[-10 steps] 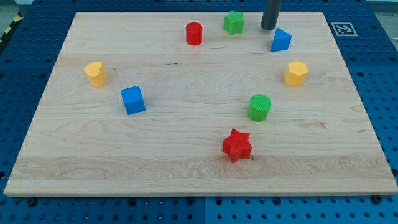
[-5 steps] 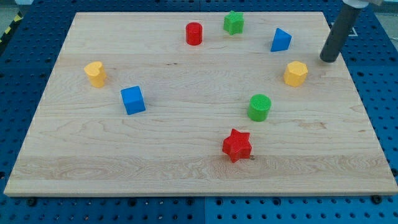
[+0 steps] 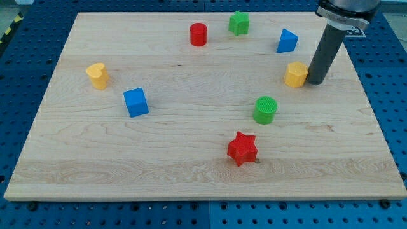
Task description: Move the yellow hexagon bottom right to the red circle
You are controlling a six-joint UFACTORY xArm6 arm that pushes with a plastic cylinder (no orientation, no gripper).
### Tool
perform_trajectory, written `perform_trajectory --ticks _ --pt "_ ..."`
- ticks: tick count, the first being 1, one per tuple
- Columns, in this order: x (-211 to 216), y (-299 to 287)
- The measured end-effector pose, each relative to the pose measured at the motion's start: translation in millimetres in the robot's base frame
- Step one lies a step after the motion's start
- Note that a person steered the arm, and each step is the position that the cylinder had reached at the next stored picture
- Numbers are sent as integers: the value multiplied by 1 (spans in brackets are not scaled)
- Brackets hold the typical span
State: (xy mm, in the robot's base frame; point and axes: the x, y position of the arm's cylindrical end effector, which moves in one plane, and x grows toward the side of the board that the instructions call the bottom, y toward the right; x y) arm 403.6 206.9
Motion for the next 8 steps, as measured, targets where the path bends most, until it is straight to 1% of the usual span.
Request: perform_trajectory --ticks 1,3,4,6,7,8 --pt "0 -22" --pt "-3 -95" --pt "-19 -126" --pt "-37 -183" --pt "-48 -192" --pt "-29 -165"
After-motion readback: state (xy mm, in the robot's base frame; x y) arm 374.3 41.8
